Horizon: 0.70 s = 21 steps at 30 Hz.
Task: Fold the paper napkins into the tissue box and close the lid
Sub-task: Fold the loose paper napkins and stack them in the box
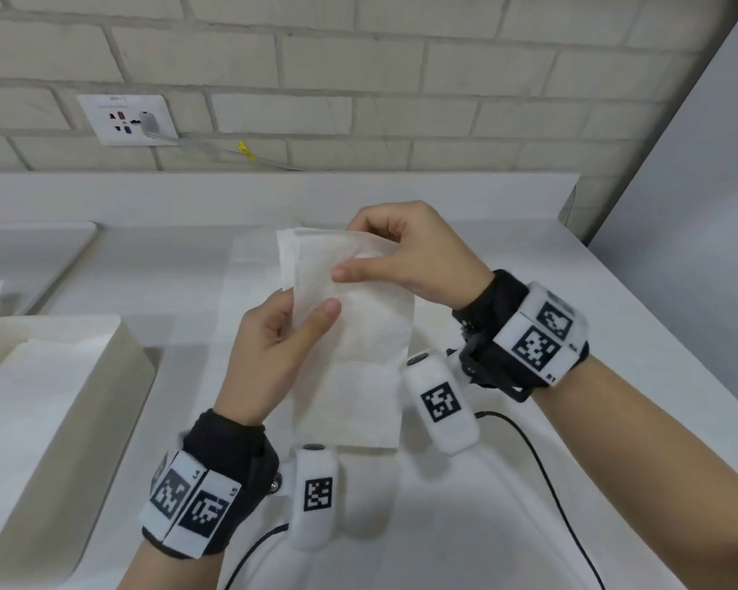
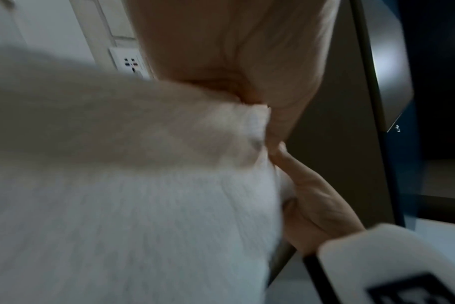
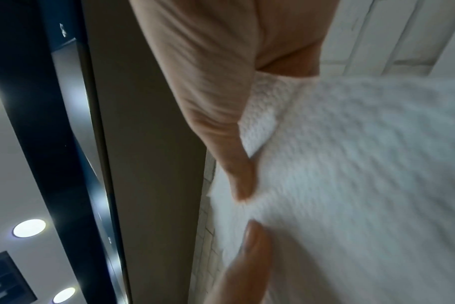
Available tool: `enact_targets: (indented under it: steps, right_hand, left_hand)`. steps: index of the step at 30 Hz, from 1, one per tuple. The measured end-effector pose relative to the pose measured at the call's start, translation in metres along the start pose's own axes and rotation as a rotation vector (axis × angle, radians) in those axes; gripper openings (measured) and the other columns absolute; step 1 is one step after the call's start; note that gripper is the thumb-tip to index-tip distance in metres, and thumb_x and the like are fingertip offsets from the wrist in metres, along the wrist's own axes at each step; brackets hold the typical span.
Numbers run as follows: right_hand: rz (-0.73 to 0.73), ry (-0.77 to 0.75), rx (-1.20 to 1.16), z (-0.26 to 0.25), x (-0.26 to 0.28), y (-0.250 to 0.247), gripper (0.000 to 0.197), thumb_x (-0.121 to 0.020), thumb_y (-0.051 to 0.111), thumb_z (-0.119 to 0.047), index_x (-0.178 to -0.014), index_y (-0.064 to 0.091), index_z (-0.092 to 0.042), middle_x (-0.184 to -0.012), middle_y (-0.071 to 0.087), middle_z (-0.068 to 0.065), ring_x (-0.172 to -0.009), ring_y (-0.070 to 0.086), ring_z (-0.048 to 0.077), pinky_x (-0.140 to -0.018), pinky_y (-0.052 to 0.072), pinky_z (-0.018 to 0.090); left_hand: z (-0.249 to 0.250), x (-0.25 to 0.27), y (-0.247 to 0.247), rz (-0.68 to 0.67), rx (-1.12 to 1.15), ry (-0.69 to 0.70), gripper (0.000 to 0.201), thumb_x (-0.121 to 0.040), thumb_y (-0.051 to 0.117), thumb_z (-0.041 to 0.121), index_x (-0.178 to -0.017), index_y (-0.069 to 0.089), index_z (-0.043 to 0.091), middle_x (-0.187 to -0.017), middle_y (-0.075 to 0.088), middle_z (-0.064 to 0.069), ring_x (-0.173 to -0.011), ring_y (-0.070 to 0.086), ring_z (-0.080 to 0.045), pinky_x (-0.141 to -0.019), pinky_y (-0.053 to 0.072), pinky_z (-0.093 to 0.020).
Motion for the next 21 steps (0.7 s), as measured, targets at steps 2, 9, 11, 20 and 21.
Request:
enact_targets:
  steps: [2, 9, 11, 20, 21]
  right_hand:
    - [0.16, 0.004, -0.019, 0.005, 0.0, 0.008, 0.026, -0.069, 0.08, -0.015, -0.076, 0.057, -0.023, -0.077, 0.059, -0.01, -0.073, 0.055, 0.003, -0.071, 0.045, 0.018]
    - [0.11, 0.465, -0.192, 0.039, 0.02, 0.043, 0.057, -0.085, 0.059, -0.046, -0.127, 0.045, -0.011, -0.116, 0.059, 0.002, -0.1, 0.059, 0.011, -0.088, 0.05, 0.027]
    - [0.05, 0.446, -0.292, 0.044, 0.025, 0.052, 0.046, -0.089, 0.055, -0.044, -0.124, 0.051, -0.014, -0.116, 0.064, -0.001, -0.103, 0.062, 0.012, -0.095, 0.049, 0.038]
    - [0.022, 0.315, -0.366, 0.038, 0.028, 0.067, 0.031, -0.096, 0.045, -0.009, -0.124, 0.036, -0.021, -0.115, 0.056, -0.007, -0.107, 0.057, 0.012, -0.091, 0.048, 0.026]
    - [0.029, 0.325, -0.355, 0.037, 0.027, 0.068, 0.029, -0.096, 0.044, -0.007, -0.12, 0.036, -0.021, -0.109, 0.057, -0.008, -0.102, 0.058, 0.013, -0.088, 0.048, 0.027]
  left_hand:
    - [-0.002, 0.001, 0.004, 0.073, -0.026, 0.006, 0.014, -0.082, 0.071, 0.038, -0.076, 0.07, 0.025, -0.075, 0.071, 0.007, -0.072, 0.067, -0.009, -0.062, 0.051, -0.021]
    - [-0.003, 0.0, -0.009, 0.176, 0.114, -0.082, 0.016, -0.087, 0.06, 0.017, -0.102, 0.065, 0.016, -0.097, 0.074, 0.006, -0.094, 0.069, -0.014, -0.076, 0.053, -0.024]
    - [-0.007, 0.0, -0.012, 0.125, 0.052, -0.092, 0.031, -0.088, 0.062, 0.007, -0.116, 0.059, 0.019, -0.109, 0.07, 0.005, -0.103, 0.066, -0.015, -0.082, 0.053, -0.029]
    - [-0.012, 0.009, -0.029, 0.046, 0.101, -0.109, 0.094, -0.083, 0.055, 0.005, -0.147, -0.004, 0.039, -0.133, 0.053, 0.008, -0.12, 0.056, -0.009, -0.094, 0.049, -0.03]
    - [-0.012, 0.011, -0.032, 0.028, 0.079, -0.143, 0.091, -0.08, 0.058, 0.01, -0.148, 0.004, 0.036, -0.132, 0.055, 0.005, -0.119, 0.057, -0.013, -0.093, 0.049, -0.033]
Point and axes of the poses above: each hand's wrist, its own x-axis away from the middle knuckle, its own y-axis out of the palm, z = x × y, the point moved 1 cm from there along -x, towards the middle knuckle
